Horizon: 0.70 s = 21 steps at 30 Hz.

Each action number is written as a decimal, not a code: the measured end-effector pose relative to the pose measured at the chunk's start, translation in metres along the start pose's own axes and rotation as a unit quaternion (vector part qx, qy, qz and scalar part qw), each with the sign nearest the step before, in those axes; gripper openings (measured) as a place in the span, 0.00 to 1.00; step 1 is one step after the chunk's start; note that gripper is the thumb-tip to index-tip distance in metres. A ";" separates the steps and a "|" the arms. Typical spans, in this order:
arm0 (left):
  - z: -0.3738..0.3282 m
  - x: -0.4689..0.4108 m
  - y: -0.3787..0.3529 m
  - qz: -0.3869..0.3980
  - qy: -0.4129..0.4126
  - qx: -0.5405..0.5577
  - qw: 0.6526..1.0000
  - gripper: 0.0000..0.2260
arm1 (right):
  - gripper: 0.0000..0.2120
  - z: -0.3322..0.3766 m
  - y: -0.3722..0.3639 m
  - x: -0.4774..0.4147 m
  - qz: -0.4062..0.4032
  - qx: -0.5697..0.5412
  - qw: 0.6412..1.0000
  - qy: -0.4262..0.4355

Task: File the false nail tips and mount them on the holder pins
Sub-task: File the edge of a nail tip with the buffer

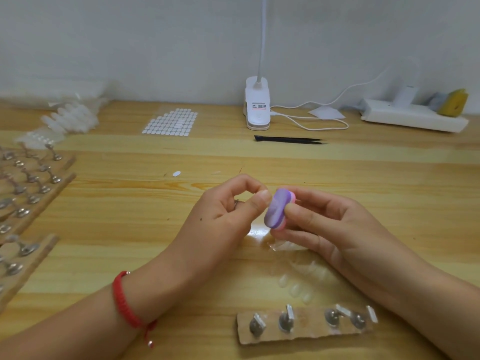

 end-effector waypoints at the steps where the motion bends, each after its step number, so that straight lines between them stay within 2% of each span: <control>1: 0.000 0.000 -0.001 0.003 -0.001 -0.003 1.000 0.07 | 0.16 0.000 0.001 0.000 -0.003 0.005 1.000 0.001; 5: -0.002 0.001 -0.001 0.008 0.000 -0.001 1.000 0.07 | 0.16 0.000 0.004 -0.002 -0.014 -0.021 1.000 -0.001; 8: -0.003 -0.001 0.004 -0.023 0.005 0.017 1.000 0.08 | 0.18 -0.001 0.003 -0.003 -0.004 -0.005 1.000 -0.007; 11: -0.011 0.000 0.007 -0.058 -0.020 0.012 0.998 0.10 | 0.21 0.002 0.005 -0.002 -0.044 -0.033 0.998 -0.006; 12: -0.013 0.000 0.008 -0.070 -0.031 0.013 0.997 0.10 | 0.22 0.005 0.007 -0.002 -0.054 -0.010 0.998 0.005; 14: -0.015 0.001 0.009 -0.076 -0.036 0.025 0.996 0.08 | 0.20 0.016 0.006 0.000 -0.051 0.120 0.990 0.059; 16: -0.013 0.001 0.008 -0.059 -0.016 0.043 0.997 0.06 | 0.15 0.031 0.002 0.004 -0.039 0.274 0.949 0.153; 18: -0.009 0.002 0.008 -0.058 0.001 0.051 0.997 0.06 | 0.08 0.040 -0.004 0.009 0.005 0.434 0.872 0.225; 19: -0.008 0.002 0.009 -0.064 0.006 0.057 0.996 0.06 | 0.06 0.038 -0.008 0.010 0.043 0.502 0.834 0.226; 21: -0.007 0.003 0.011 -0.078 0.009 0.072 0.994 0.07 | 0.06 0.029 -0.011 0.011 0.107 0.576 0.793 0.169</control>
Point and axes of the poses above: each hand's wrist, its own x-axis away from the middle knuckle, its own y-axis out of the back of the hand, z = x × y, the point moved 5 cm from there along -x, towards the middle knuckle, and after that the axes turned 8 degrees about -x, right-handed, at the moved point
